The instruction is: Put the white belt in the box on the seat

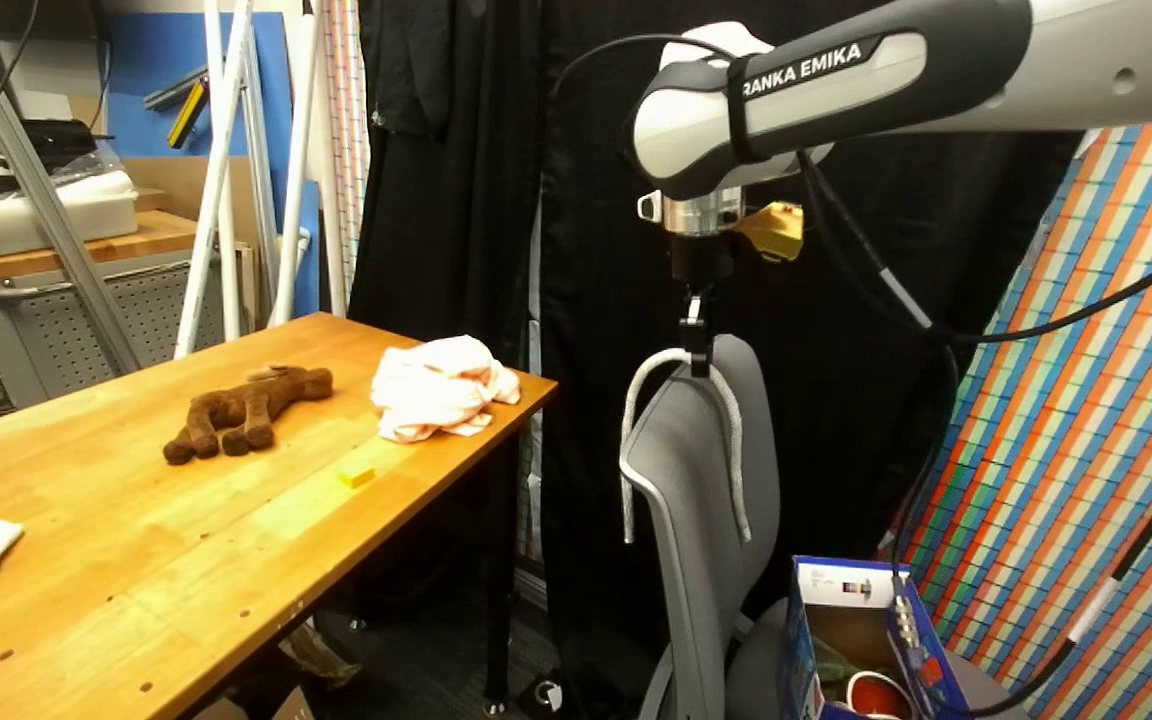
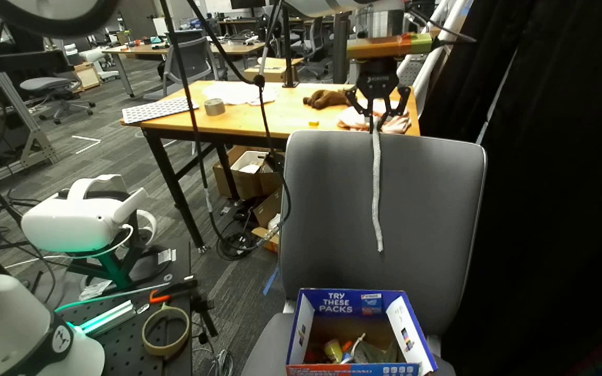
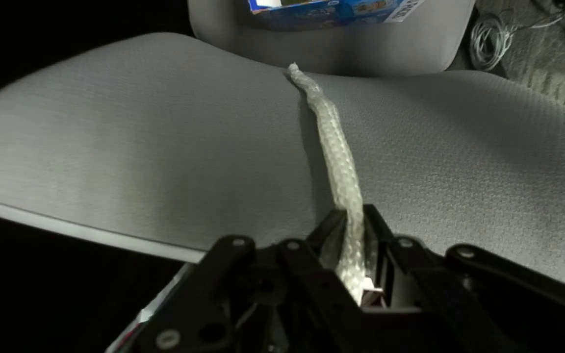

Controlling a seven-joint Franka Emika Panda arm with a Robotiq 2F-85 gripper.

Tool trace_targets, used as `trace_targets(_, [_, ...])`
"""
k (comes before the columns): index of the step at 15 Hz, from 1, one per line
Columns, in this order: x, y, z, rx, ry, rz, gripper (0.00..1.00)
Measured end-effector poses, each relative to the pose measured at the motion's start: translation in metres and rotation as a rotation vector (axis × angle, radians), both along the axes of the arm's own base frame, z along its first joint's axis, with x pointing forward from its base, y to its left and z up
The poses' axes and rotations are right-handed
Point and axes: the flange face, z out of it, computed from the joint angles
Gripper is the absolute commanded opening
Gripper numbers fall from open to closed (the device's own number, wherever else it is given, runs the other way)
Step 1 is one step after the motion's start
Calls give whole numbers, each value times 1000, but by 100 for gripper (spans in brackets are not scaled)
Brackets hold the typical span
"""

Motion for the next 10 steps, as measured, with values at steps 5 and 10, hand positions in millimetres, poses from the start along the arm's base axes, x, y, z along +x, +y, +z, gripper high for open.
trace_targets(5, [-14,-82,93,-12,-143,-238,5])
trace_targets(10, [-51,-211,91,-100,-134,-525,5])
